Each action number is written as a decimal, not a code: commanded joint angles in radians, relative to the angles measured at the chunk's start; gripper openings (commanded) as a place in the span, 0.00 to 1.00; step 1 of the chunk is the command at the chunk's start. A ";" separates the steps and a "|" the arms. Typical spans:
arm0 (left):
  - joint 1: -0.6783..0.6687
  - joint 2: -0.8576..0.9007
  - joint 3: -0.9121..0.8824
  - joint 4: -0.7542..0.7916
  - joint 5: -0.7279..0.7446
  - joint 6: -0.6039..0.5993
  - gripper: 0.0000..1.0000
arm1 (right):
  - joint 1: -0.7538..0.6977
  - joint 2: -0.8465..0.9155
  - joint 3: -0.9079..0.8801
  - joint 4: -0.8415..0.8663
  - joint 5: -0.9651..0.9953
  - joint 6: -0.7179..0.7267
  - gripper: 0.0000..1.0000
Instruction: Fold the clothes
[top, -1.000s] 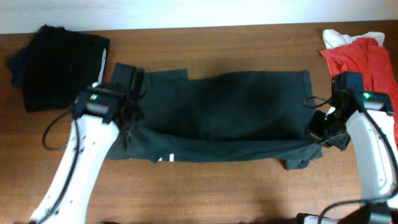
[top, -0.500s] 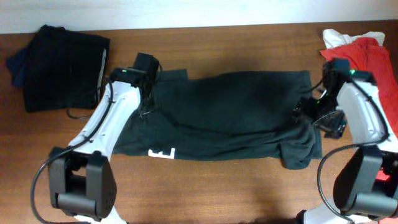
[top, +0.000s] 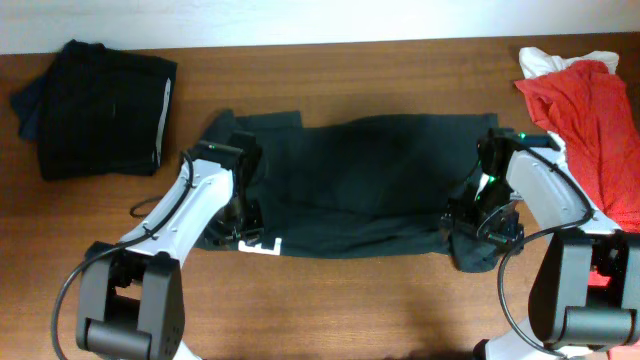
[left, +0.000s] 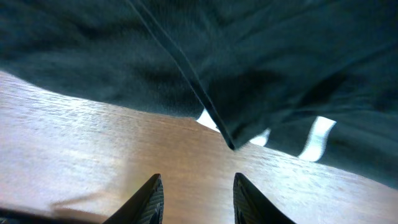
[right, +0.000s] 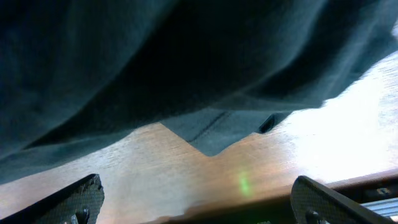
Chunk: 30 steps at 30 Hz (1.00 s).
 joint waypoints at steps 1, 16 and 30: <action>0.006 -0.007 -0.073 0.064 0.015 0.009 0.36 | 0.007 -0.006 -0.076 0.083 -0.023 0.004 0.99; 0.216 -0.007 -0.153 0.197 -0.059 0.010 0.31 | 0.006 -0.006 -0.113 0.254 0.143 0.050 0.22; 0.600 -0.008 -0.152 0.218 -0.221 0.010 0.27 | 0.005 -0.006 -0.034 0.181 0.324 0.134 0.04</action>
